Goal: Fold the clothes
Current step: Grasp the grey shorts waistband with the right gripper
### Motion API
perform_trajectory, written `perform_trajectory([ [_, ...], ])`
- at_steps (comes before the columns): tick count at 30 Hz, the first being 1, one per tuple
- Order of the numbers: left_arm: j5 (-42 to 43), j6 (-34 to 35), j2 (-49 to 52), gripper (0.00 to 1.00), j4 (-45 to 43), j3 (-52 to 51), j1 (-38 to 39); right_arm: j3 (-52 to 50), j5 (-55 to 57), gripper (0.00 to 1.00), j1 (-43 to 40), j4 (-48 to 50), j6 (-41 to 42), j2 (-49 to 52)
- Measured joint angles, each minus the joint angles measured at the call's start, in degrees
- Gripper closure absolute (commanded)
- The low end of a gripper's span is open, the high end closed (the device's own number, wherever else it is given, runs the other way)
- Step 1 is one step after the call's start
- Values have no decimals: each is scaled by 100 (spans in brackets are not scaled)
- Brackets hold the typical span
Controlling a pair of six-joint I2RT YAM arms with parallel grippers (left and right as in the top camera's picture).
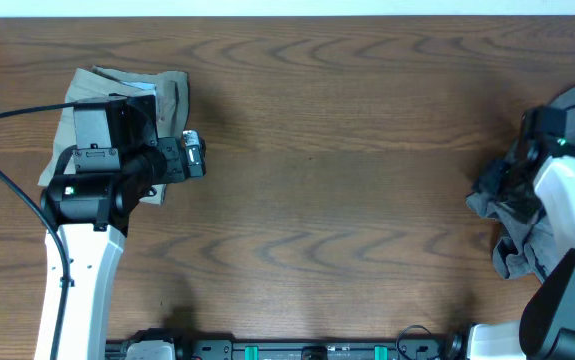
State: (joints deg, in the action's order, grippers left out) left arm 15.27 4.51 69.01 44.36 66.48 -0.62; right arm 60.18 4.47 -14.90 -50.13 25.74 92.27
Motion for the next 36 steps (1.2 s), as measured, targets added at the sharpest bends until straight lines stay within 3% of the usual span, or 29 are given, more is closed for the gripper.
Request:
perform_trajectory([
  [1, 0, -2, 0, 2, -4, 0, 0, -153, -101, 99, 24, 214, 37, 2],
  [9, 0, -2, 0, 2, -9, 0, 0, -356, -2006, 99, 535, 1681, 17, -7],
  [15, 0, -2, 0, 2, -90, 0, 0, 380, -2981, 99, 1963, 2527, -199, -184],
  [16, 0, -2, 0, 2, -92, 0, 0, 514, -2887, 97, 2236, 2457, -205, -221],
  [17, 2, -2, 0, 2, -92, 0, 0, 632, -2734, 88, 2487, 2267, -188, -260],
  [18, 0, -2, 0, 2, -94, 0, 0, 715, -2531, 76, 2671, 2002, -114, -299],
  [19, 0, -2, 0, 2, -94, 0, 0, 748, -2295, 57, 2769, 1722, -50, -341],
  [20, 0, 0, 0, 2, -90, 0, 0, 758, -2059, 50, 2789, 1412, -20, -369],
  [23, 2, 0, 0, 2, -79, 0, 0, 754, -1259, 41, 2396, 295, 225, -361],
  [27, 0, -2, 0, 2, -85, 0, 0, 743, -476, 33, 1211, -616, 400, -361],
  [31, 0, -2, 0, 2, -116, 0, 0, 739, -109, 27, 269, -931, 361, -361],
  [36, 0, -2, 0, 2, -129, 0, 0, 376, 31, 21, 22, -509, 343, -348],
])
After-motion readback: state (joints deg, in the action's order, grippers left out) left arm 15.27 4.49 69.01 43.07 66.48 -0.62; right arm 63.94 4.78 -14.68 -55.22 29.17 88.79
